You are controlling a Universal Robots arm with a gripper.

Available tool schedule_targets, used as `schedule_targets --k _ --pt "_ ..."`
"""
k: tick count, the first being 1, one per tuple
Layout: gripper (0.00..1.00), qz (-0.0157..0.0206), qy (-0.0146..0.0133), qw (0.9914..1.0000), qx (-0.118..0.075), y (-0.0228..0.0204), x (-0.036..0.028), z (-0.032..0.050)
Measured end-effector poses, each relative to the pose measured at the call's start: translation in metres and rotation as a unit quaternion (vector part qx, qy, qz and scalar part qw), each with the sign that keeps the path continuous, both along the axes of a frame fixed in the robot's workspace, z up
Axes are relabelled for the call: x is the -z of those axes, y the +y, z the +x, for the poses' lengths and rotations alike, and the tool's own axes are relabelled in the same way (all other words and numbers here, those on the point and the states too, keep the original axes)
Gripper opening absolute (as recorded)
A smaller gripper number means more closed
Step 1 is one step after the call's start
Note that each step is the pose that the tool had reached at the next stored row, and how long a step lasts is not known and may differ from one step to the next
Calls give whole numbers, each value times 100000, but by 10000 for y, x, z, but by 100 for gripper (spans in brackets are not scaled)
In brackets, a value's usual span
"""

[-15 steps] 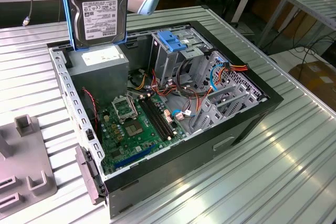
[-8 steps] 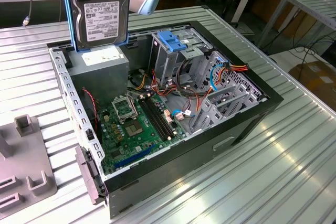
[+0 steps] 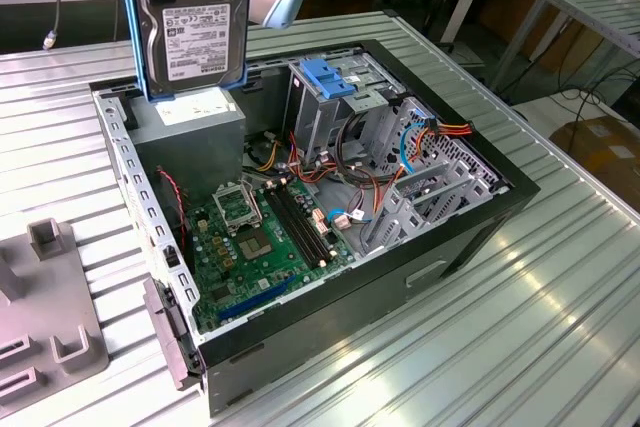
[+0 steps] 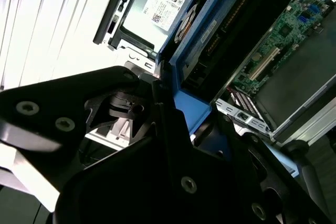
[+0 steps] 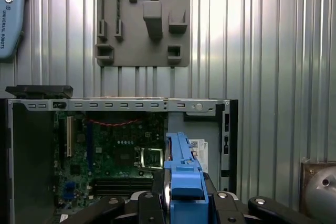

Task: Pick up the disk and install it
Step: 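Pick up the disk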

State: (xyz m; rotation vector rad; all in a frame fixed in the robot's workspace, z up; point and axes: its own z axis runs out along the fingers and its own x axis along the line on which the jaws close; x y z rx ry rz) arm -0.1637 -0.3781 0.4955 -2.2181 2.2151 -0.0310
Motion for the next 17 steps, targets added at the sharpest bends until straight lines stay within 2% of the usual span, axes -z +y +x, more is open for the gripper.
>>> schedule_targets --k 8,14,17 --pt "37 -23 1 100000 1 -46 0 16" --pt "37 -21 -4 100000 1 -125 2 25" --pt "37 -31 4 100000 3 -126 2 54"
